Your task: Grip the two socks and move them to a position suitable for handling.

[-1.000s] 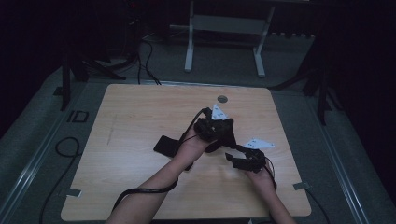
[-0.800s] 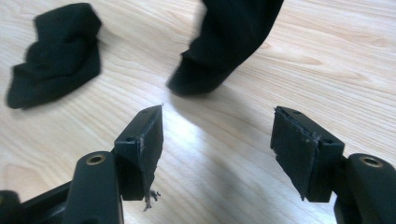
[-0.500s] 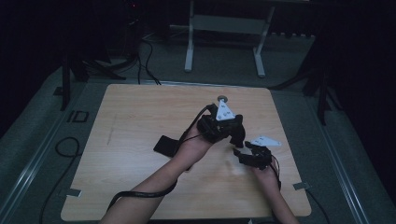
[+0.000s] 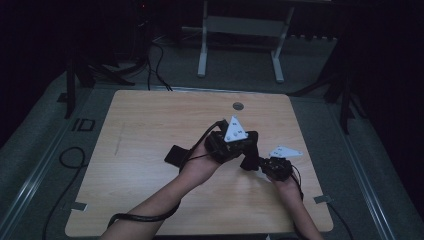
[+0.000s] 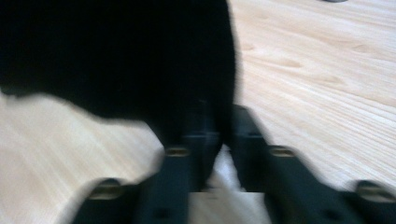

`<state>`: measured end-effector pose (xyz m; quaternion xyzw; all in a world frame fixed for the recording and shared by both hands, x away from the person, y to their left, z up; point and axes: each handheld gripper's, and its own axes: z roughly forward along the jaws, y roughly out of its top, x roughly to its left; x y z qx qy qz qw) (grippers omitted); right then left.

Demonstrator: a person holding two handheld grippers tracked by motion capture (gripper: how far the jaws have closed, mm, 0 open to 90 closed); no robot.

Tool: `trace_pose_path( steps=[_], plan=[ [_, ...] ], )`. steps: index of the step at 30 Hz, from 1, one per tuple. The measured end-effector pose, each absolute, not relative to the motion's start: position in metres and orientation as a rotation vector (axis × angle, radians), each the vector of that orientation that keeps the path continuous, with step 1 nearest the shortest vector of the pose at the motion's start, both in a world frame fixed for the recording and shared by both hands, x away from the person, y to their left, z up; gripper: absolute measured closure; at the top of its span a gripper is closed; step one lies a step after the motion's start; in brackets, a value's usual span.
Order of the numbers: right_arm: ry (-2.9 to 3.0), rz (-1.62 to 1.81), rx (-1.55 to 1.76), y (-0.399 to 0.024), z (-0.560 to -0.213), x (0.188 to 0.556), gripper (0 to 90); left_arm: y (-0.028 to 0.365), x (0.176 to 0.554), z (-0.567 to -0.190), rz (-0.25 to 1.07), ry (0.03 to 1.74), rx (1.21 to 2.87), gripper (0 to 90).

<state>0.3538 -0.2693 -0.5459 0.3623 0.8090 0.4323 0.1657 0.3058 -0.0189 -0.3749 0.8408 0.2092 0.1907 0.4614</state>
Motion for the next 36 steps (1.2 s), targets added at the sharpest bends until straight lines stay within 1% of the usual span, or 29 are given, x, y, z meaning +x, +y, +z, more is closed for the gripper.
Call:
trace_pose_path(
  steps=[9, 13, 18, 21, 27, 29, 30, 31, 33, 36],
  plan=[
    [2.342, 1.148, 0.960, -0.277, -0.532, 0.338, 88.3, 0.033, 0.287, -0.400, 0.492, 0.620, 2.055, 83.5],
    [2.368, 1.150, 0.930, -0.281, -0.526, 0.324, 88.3, 0.055, 0.273, -0.419, 0.512, 0.674, 2.057, 83.5],
    [2.409, 1.188, 0.895, -0.283, -0.519, 0.309, 88.2, 0.075, 0.251, -0.447, 0.500, 0.733, 2.066, 83.5],
    [2.449, 1.193, 0.854, -0.281, -0.514, 0.299, 88.2, 0.082, 0.236, -0.458, 0.522, 0.741, 2.070, 83.4],
    [2.541, 1.190, 0.778, -0.275, -0.508, 0.274, 88.1, 0.096, 0.203, -0.473, 0.494, 0.775, 2.040, 83.4],
    [2.577, 1.227, 0.756, -0.274, -0.506, 0.264, 88.1, 0.102, 0.195, -0.478, 0.459, 0.801, 2.026, 83.4],
    [2.593, 1.244, 0.750, -0.274, -0.505, 0.261, 88.0, 0.104, 0.192, -0.482, 0.463, 0.808, 2.027, 83.4],
    [2.613, 1.256, 0.741, -0.274, -0.506, 0.260, 87.0, 0.105, 0.190, -0.488, 0.467, 0.819, 2.033, 83.4],
    [2.631, 1.240, 0.761, -0.273, -0.509, 0.262, 86.2, 0.107, 0.192, -0.501, 0.434, 0.853, 2.058, 83.4],
    [2.671, 1.195, 0.812, -0.270, -0.520, 0.275, 86.5, 0.107, 0.200, -0.520, 0.405, 0.896, 2.092, 83.4]
  ],
)
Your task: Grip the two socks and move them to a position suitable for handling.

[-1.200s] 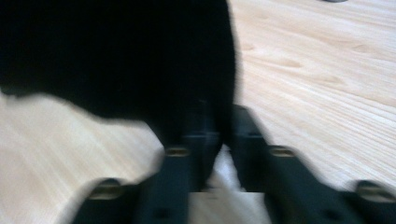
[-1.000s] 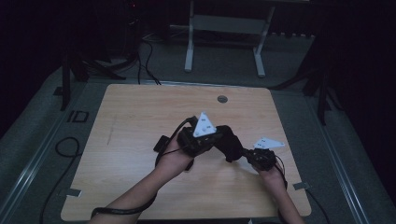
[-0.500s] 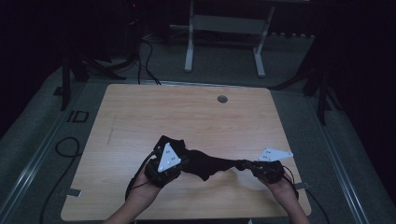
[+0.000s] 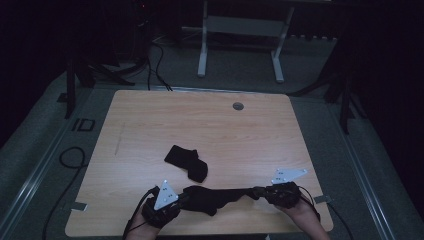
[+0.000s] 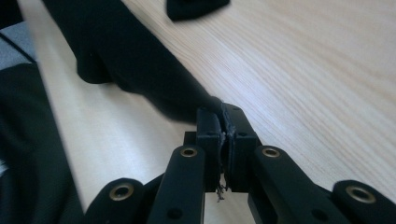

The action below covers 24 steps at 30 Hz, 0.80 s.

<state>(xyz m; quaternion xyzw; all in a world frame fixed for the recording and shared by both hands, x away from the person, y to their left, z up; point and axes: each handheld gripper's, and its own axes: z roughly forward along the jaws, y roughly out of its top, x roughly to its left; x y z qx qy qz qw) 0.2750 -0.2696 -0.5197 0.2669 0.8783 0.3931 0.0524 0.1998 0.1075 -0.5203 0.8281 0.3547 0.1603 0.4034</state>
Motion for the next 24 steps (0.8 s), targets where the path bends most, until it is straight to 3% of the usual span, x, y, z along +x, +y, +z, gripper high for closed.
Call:
trace_pose_path(
  steps=[6, 10, 15, 16, 20, 22, 24],
  plan=[
    [2.709, 1.126, 0.890, -0.259, -0.535, 0.305, 84.4, 0.110, 0.223, -0.538, 0.423, 0.943, 2.129, 83.2],
    [2.689, 1.083, 0.950, -0.258, -0.541, 0.319, 75.2, 0.113, 0.234, -0.545, 0.414, 0.963, 2.144, 82.9],
    [2.644, 1.099, 1.021, -0.261, -0.544, 0.326, 70.8, 0.117, 0.237, -0.551, 0.391, 0.993, 2.129, 79.7],
    [2.612, 1.117, 1.001, -0.259, -0.540, 0.323, 74.4, 0.118, 0.236, -0.551, 0.396, 0.982, 2.133, 71.5],
    [2.626, 1.165, 0.968, -0.254, -0.536, 0.323, 61.8, 0.122, 0.235, -0.548, 0.440, 0.995, 2.099, 62.4],
    [2.605, 1.136, 0.958, -0.252, -0.535, 0.323, 62.7, 0.123, 0.234, -0.545, 0.452, 0.993, 2.085, 62.5],
    [2.556, 1.130, 0.958, -0.250, -0.532, 0.321, 76.8, 0.124, 0.232, -0.542, 0.450, 0.984, 2.067, 64.4]
  ],
)
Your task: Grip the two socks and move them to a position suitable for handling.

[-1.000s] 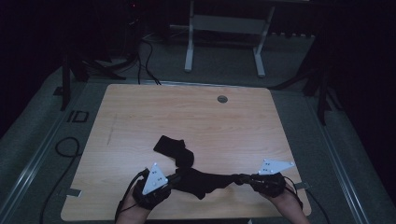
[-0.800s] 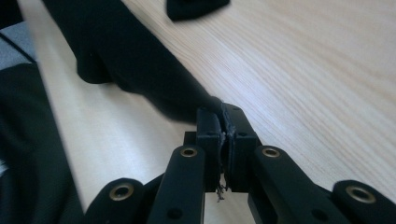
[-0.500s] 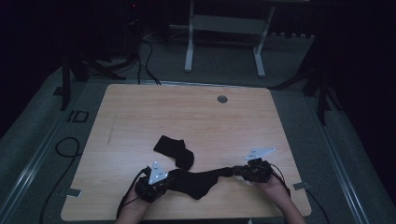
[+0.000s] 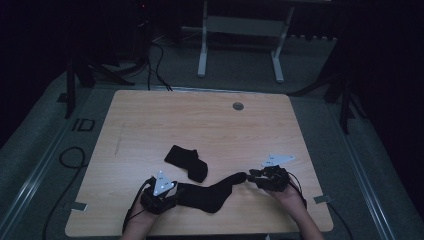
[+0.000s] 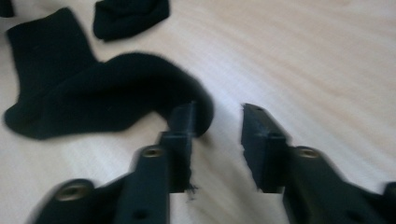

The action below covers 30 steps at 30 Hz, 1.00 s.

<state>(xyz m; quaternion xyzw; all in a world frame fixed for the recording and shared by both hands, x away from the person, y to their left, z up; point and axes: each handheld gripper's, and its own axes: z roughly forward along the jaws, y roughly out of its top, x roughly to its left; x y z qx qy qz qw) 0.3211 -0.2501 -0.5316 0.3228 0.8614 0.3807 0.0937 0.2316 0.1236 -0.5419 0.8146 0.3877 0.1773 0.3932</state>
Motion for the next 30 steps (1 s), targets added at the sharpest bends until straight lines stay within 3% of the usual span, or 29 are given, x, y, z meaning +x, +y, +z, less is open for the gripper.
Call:
trace_pose_path(
  steps=[2, 6, 18, 30],
  plan=[
    [2.532, 1.169, 0.941, -0.249, -0.527, 0.319, 89.8, 0.121, 0.227, -0.539, 0.450, 0.951, 2.059, 71.4],
    [2.630, 1.189, 0.825, -0.237, -0.526, 0.313, 90.0, 0.109, 0.224, -0.541, 0.426, 0.894, 2.109, 80.5],
    [2.634, 0.995, 0.794, -0.207, -0.549, 0.330, 89.8, 0.101, 0.240, -0.558, 0.419, 0.925, 2.194, 82.5],
    [2.648, 0.946, 0.842, -0.217, -0.553, 0.328, 89.8, 0.102, 0.240, -0.562, 0.435, 0.928, 2.237, 82.5]
  ],
)
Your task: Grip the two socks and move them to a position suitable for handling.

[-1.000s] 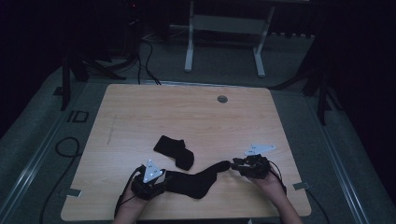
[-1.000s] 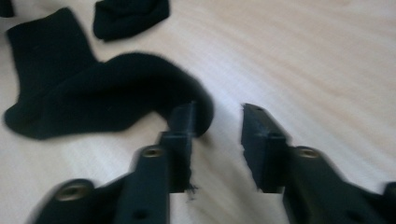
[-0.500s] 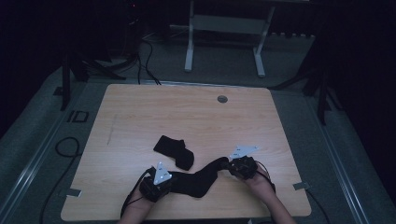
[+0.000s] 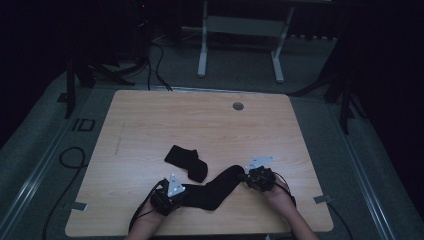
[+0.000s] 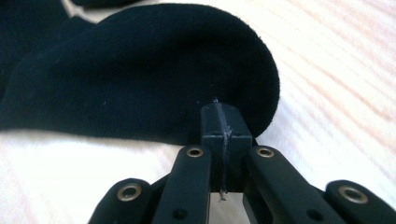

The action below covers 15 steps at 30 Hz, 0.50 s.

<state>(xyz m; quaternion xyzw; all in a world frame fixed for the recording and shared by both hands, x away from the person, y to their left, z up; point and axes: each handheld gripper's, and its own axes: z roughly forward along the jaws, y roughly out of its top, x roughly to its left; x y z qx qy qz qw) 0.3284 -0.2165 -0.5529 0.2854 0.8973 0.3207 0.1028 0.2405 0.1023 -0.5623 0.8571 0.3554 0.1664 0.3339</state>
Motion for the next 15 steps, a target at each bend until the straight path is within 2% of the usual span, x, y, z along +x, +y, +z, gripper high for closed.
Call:
trace_pose_path(
  steps=[15],
  plan=[
    [2.733, 0.983, 0.874, -0.245, -0.551, 0.282, 89.4, 0.105, 0.234, -0.562, 0.401, 0.904, 2.243, 82.5]
  ],
)
